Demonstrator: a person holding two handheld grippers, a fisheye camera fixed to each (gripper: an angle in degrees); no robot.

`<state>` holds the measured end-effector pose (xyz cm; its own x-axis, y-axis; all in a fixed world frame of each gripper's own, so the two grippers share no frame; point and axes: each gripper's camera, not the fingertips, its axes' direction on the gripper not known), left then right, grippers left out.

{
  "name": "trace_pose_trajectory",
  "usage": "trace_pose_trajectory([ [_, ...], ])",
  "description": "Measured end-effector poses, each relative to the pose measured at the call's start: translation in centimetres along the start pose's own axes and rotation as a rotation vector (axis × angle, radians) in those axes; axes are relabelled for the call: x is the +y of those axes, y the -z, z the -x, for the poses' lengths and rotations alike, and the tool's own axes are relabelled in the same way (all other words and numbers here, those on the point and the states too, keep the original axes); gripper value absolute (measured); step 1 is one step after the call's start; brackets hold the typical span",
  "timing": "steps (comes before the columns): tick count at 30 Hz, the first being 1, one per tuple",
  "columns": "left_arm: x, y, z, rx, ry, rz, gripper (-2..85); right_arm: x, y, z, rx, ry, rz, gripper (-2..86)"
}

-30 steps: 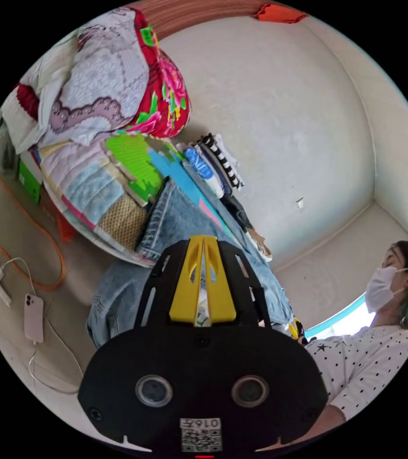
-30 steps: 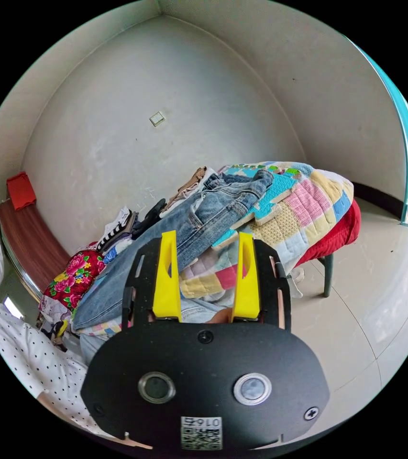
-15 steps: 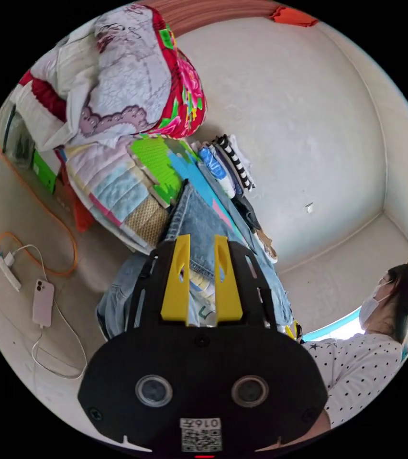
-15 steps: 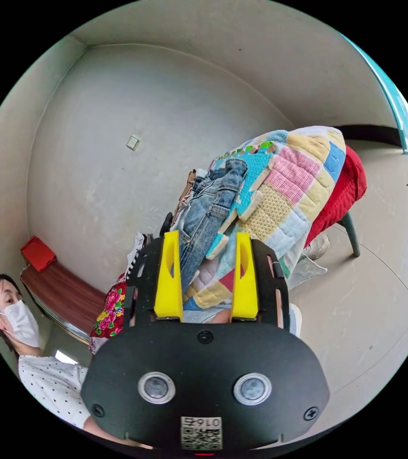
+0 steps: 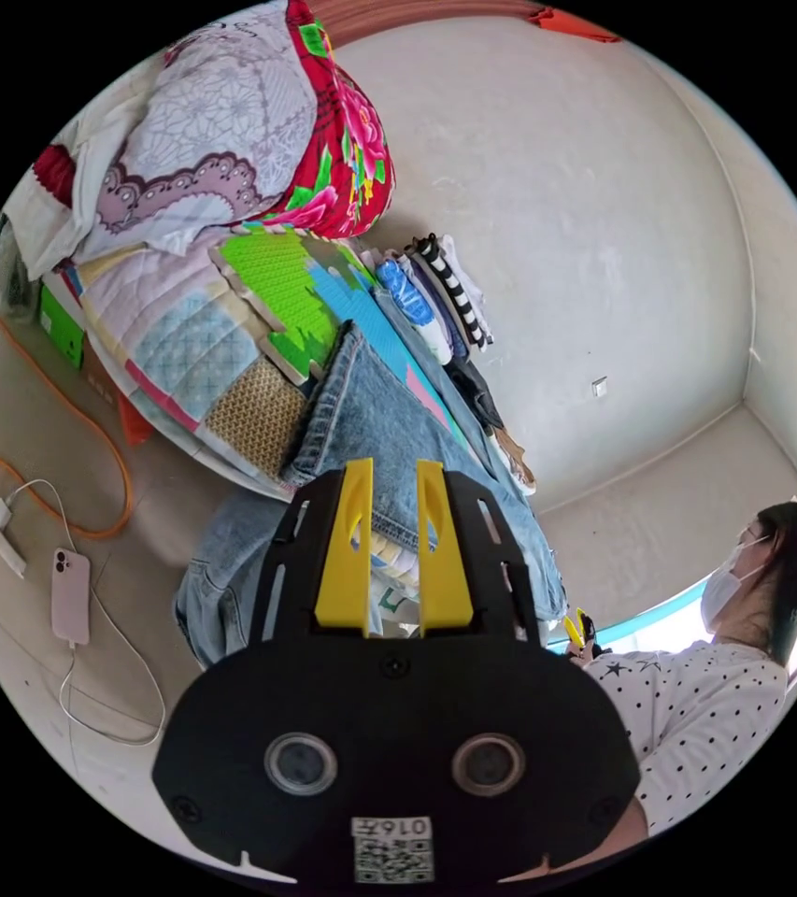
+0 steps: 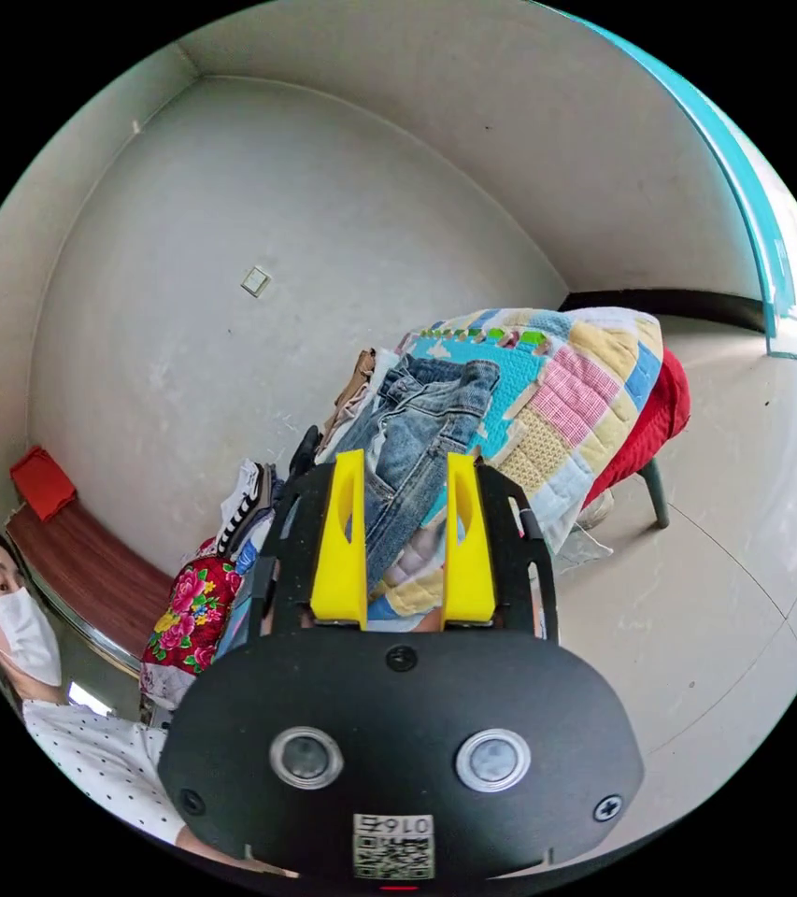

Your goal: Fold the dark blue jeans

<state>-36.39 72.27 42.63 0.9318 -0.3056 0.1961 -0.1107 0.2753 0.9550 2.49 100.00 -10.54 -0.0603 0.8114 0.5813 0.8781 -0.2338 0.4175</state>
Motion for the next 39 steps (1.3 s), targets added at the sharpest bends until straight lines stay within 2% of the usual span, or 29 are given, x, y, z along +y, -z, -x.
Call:
trace_pose_trajectory([
  [5,0.1,-1.2,0.4,0.020,0.000,0.010,6.9,-2.2,-3.5,0.9,0.017,-0.045,0.135,13.6],
  [14,0.1,-1.8,1.1,0.004,0.008,0.005,6.7,-4.5,-3.8,6.8,0.260,0.022,0.144,4.9],
  [19,0.0,-2.2,1.7,0.003,0.016,0.006,6.5,-5.3,-4.7,12.0,0.465,0.173,0.168,1.9],
  [24,-0.6,-2.6,2.1,-0.016,0.024,0.019,6.5,-5.5,-6.3,19.4,0.711,0.419,0.172,0.7],
  [26,-0.7,-3.0,2.5,-0.013,0.037,0.026,6.7,-5.9,-6.0,21.0,0.683,0.448,0.138,0.6],
  [30,-0.9,-3.5,3.1,0.019,0.080,-0.005,7.8,-8.0,-4.2,22.0,0.451,0.407,0.073,0.5],
  [39,-2.3,-4.0,4.1,0.043,0.163,-0.017,9.0,-10.1,-4.1,22.3,0.402,0.420,0.069,0.5],
])
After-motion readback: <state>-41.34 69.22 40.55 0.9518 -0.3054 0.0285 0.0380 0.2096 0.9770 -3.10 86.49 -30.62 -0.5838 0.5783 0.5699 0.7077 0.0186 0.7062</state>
